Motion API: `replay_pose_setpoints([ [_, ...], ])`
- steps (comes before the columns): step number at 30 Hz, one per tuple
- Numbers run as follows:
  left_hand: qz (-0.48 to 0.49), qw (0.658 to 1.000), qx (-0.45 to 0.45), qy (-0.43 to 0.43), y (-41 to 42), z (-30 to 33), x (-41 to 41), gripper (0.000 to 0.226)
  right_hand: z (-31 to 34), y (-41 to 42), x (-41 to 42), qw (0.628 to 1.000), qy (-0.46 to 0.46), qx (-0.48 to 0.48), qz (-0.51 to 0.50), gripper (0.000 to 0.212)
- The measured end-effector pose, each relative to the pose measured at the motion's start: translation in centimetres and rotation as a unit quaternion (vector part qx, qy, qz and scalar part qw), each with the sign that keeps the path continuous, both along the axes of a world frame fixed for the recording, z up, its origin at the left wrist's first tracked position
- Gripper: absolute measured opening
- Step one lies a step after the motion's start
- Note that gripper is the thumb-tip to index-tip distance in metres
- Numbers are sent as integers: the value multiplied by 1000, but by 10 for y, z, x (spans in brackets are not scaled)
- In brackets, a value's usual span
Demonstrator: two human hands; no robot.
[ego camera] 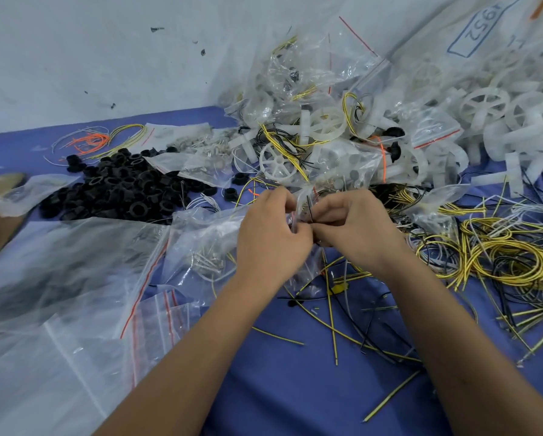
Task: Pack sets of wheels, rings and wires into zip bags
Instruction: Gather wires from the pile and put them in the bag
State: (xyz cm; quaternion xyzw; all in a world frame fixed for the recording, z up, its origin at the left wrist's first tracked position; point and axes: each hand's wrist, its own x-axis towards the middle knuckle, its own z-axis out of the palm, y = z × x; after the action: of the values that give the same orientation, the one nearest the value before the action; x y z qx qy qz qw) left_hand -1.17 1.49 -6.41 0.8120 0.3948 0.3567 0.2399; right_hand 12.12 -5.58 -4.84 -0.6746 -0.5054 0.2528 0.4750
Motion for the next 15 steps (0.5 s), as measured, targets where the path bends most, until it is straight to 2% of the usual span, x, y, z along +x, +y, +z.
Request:
replay_pose_setpoints([
  [3, -29, 998, -30, 36, 8, 0, -4, 17, -6, 4, 1, 999, -30, -22, -16, 9],
  [9, -20, 996, -10, 92, 16, -4, -8, 14, -6, 3, 3, 998, -36, -14, -40, 10],
  [12, -11, 992, 5, 122, 16, -6, -8, 16, -4, 2, 4, 995, -36, 10, -94, 13],
  [15, 1, 992, 12, 127, 17, -6, -10, 16, -2, 1, 10, 984, -77, 32, -159, 13],
])
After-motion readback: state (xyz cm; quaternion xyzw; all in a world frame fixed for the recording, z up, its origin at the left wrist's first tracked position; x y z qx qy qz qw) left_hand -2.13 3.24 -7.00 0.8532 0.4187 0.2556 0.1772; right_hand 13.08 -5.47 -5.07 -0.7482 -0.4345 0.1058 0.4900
